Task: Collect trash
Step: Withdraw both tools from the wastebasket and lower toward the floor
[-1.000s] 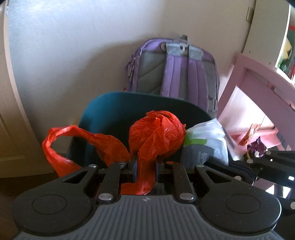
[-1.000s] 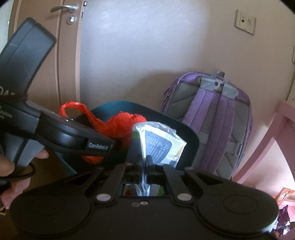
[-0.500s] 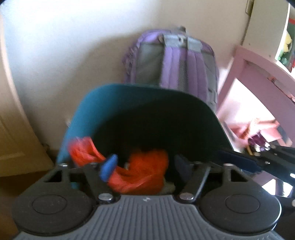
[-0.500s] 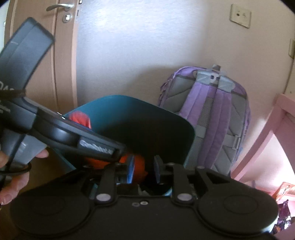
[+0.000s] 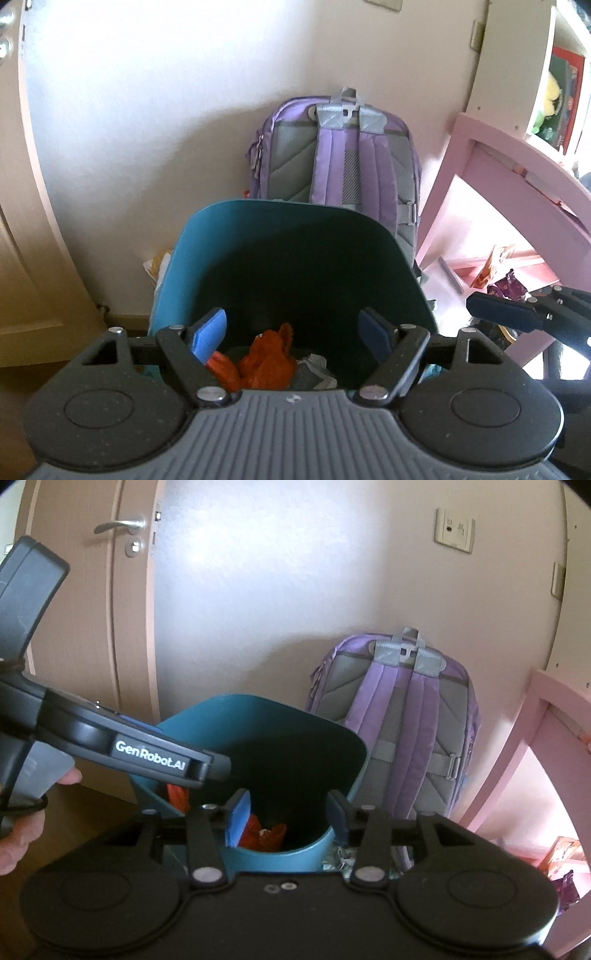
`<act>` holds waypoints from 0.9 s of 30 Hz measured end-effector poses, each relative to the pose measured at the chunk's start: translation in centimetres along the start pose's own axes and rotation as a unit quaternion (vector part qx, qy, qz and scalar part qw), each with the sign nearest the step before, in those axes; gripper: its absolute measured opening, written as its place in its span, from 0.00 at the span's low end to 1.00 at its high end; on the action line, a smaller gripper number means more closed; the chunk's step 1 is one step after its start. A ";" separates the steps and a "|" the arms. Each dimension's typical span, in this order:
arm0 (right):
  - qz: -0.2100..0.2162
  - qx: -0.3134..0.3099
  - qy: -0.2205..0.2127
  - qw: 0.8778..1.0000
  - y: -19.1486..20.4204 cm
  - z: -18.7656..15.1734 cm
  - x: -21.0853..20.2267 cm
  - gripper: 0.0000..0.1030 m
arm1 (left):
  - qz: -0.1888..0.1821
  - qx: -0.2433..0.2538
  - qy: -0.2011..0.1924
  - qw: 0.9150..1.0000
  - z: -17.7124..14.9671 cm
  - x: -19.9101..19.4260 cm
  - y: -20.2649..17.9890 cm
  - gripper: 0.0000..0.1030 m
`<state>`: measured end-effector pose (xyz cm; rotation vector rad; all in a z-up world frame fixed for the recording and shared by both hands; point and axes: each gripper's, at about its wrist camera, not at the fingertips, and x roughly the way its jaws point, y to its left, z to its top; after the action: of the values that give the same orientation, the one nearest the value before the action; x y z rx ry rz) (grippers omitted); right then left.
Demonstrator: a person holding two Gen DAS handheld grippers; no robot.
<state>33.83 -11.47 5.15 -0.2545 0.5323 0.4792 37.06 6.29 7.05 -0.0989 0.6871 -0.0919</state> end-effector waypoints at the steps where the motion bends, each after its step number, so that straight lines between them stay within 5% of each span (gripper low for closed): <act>1: 0.000 0.000 -0.002 1.000 0.1 0.0 -0.4 0.45 | 0.001 0.001 -0.002 1.000 -0.1 -0.6 -0.1 0.76; 15: 0.034 0.004 -0.011 0.999 2.7 -2.1 -7.0 0.50 | 0.007 0.030 -0.018 0.999 -4.1 -8.4 0.4 0.77; 27: 0.074 0.003 0.025 0.997 5.1 -7.6 -6.5 0.54 | -0.003 0.063 0.008 0.998 -11.1 -9.2 2.2 0.83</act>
<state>23.17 -12.14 1.76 -0.2220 0.6039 0.6167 23.04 8.83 4.05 0.0210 0.6954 -0.1407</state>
